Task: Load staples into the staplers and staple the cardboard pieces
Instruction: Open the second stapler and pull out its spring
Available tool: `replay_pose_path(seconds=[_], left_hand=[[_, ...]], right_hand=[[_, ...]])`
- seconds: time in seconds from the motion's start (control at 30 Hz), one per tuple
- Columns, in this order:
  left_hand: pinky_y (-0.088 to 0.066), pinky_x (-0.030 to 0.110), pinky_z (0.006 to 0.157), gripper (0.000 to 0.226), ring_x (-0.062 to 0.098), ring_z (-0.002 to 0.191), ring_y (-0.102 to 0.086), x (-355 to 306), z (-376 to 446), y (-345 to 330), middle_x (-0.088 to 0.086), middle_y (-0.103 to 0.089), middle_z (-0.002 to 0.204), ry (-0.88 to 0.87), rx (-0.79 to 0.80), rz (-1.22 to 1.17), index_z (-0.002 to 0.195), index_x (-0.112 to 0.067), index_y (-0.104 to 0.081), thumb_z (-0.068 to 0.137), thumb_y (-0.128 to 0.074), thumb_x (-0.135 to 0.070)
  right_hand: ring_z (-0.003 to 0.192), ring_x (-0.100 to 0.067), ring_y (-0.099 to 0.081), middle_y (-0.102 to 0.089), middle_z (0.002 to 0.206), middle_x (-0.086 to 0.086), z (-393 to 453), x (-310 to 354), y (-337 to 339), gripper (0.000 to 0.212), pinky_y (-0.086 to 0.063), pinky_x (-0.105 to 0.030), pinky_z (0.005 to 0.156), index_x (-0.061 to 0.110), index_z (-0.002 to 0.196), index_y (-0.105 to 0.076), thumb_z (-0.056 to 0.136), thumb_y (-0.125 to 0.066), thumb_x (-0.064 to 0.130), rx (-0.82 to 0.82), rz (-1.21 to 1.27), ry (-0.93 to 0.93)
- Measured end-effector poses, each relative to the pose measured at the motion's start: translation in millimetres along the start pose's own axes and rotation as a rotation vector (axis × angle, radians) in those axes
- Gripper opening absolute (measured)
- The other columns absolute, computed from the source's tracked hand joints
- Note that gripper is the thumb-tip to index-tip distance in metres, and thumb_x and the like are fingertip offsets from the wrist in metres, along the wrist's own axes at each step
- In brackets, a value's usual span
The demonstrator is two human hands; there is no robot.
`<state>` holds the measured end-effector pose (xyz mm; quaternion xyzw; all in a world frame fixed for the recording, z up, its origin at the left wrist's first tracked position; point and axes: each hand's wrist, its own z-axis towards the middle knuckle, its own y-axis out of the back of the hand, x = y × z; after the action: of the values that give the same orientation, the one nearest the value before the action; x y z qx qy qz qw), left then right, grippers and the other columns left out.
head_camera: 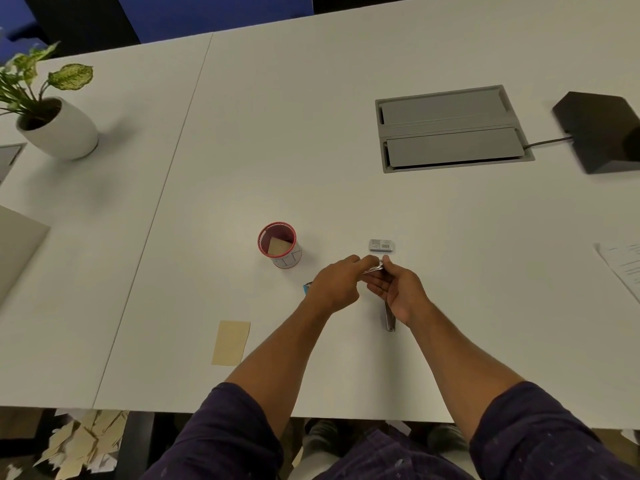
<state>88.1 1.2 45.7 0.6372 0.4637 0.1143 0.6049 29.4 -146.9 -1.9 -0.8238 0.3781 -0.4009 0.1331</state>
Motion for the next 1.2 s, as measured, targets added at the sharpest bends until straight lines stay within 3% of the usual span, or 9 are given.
replay_pose_path(seconds=[0.2, 0.33, 0.63, 0.93, 1.1, 1.2], left_hand=[[-0.054, 0.037, 0.063, 0.065, 0.023, 0.080, -0.060, 4, -1, 0, 0.002, -0.064, 0.105, 0.021, -0.023, -0.013, 0.125, -0.036, -0.041, 0.079, -0.062, 0.003], [-0.048, 0.032, 0.058, 0.055, 0.021, 0.074, -0.057, 5, -4, -5, 0.003, -0.063, 0.099, 0.022, -0.045, -0.009, 0.122, -0.029, -0.042, 0.082, -0.064, 0.000], [-0.052, 0.037, 0.056, 0.043, 0.022, 0.067, -0.056, 2, -7, -7, 0.003, -0.064, 0.089, 0.010, -0.082, 0.019, 0.117, -0.027, -0.042, 0.087, -0.063, -0.004], [-0.056, 0.041, 0.057, 0.018, 0.026, 0.062, -0.058, 1, -5, -6, 0.004, -0.067, 0.082, -0.017, -0.143, -0.057, 0.109, -0.022, -0.045, 0.097, -0.059, -0.027], [-0.049, 0.037, 0.048, 0.018, 0.023, 0.050, -0.051, 3, -7, -12, 0.001, -0.059, 0.063, 0.005, -0.257, -0.120, 0.102, -0.021, -0.045, 0.100, -0.052, -0.037], [-0.052, 0.041, 0.049, 0.019, 0.025, 0.052, -0.055, 6, -8, -14, 0.004, -0.066, 0.071, 0.029, -0.278, -0.155, 0.100, -0.023, -0.041, 0.101, -0.048, -0.040]], right_hand=[[0.094, -0.026, -0.076, -0.077, 0.105, -0.016, 0, 0, 1, 0.025, -0.061, -0.028, 0.070, 0.004, 0.105, -0.075, 0.102, -0.057, 0.021, 0.021, -0.052, 0.058], [0.092, -0.026, -0.076, -0.077, 0.102, -0.016, -2, -1, 2, 0.025, -0.061, -0.028, 0.071, 0.004, 0.106, -0.074, 0.103, -0.054, 0.019, 0.036, -0.049, 0.071], [0.089, -0.027, -0.076, -0.077, 0.099, -0.016, -7, 0, 3, 0.024, -0.062, -0.030, 0.074, 0.001, 0.109, -0.070, 0.104, -0.050, 0.014, 0.028, 0.008, 0.046], [0.071, -0.018, -0.074, -0.077, 0.085, -0.011, -9, 5, 3, 0.020, -0.062, -0.028, 0.065, 0.002, 0.097, -0.072, 0.101, -0.055, 0.012, -0.036, 0.034, 0.030], [0.067, -0.015, -0.071, -0.076, 0.084, -0.011, -6, 4, 3, 0.024, -0.061, -0.027, 0.064, 0.002, 0.097, -0.075, 0.102, -0.053, 0.011, -0.038, -0.052, 0.037], [0.066, -0.014, -0.068, -0.077, 0.085, -0.010, -4, 3, 3, 0.025, -0.060, -0.025, 0.065, 0.002, 0.101, -0.074, 0.103, -0.052, 0.014, -0.058, -0.135, 0.044]])
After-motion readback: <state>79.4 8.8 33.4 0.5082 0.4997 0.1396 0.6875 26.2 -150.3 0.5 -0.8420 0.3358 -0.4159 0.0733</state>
